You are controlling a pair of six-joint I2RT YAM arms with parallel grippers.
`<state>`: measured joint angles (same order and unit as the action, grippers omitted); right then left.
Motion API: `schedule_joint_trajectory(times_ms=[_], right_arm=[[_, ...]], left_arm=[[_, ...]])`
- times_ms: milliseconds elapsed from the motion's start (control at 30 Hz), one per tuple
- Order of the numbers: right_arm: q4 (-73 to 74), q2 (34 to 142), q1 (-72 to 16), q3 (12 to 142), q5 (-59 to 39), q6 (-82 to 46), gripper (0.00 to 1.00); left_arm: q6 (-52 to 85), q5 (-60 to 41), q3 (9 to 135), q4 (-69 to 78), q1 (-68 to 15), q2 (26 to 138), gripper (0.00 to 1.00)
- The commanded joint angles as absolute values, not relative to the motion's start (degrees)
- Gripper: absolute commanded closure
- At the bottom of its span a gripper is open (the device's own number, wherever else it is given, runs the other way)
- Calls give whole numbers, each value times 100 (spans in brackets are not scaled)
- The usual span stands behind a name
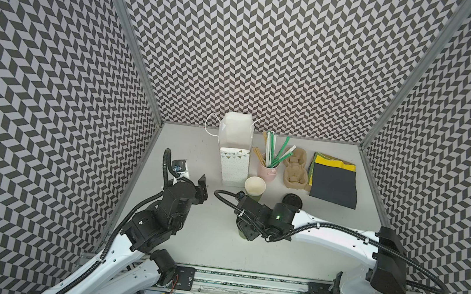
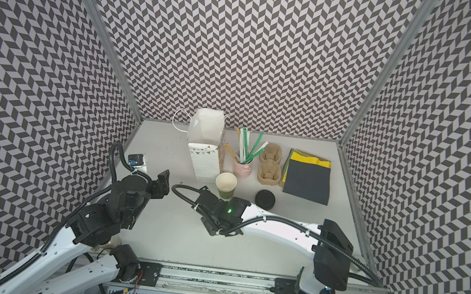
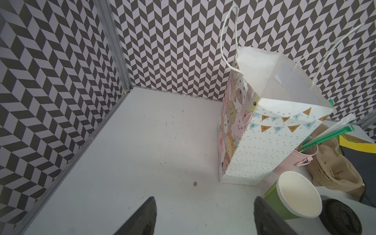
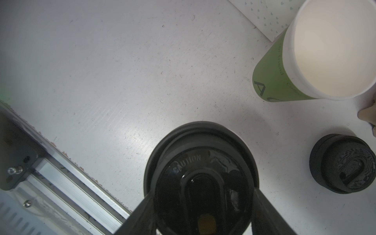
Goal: Pack the takeout coffee
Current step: 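Lower the black lid onto the nearer green cup's rim with the right gripper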
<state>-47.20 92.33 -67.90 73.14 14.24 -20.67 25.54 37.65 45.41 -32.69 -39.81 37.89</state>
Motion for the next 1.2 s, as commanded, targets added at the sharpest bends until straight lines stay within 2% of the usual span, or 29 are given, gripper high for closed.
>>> schedule_joint_trajectory(times_ms=[0, 533, 967, 1167], right_arm=[[-5021, 9573, -6750, 6726, 987, -2213, 100], [-5048, 9638, -6750, 6372, 708, -2093, 100], [-5498, 9598, -6725, 6932, 955, -2072, 100], [-5492, 9582, -6662, 6964, 1057, -2097, 83]], left_arm=[[2569, 3744, 4474, -3313, -3946, 3800, 24], [2553, 3575, 4483, -3295, -3950, 3915, 24], [2531, 3488, 4482, -3277, -3953, 3964, 24], [2522, 3454, 4474, -3278, -3946, 3984, 24]])
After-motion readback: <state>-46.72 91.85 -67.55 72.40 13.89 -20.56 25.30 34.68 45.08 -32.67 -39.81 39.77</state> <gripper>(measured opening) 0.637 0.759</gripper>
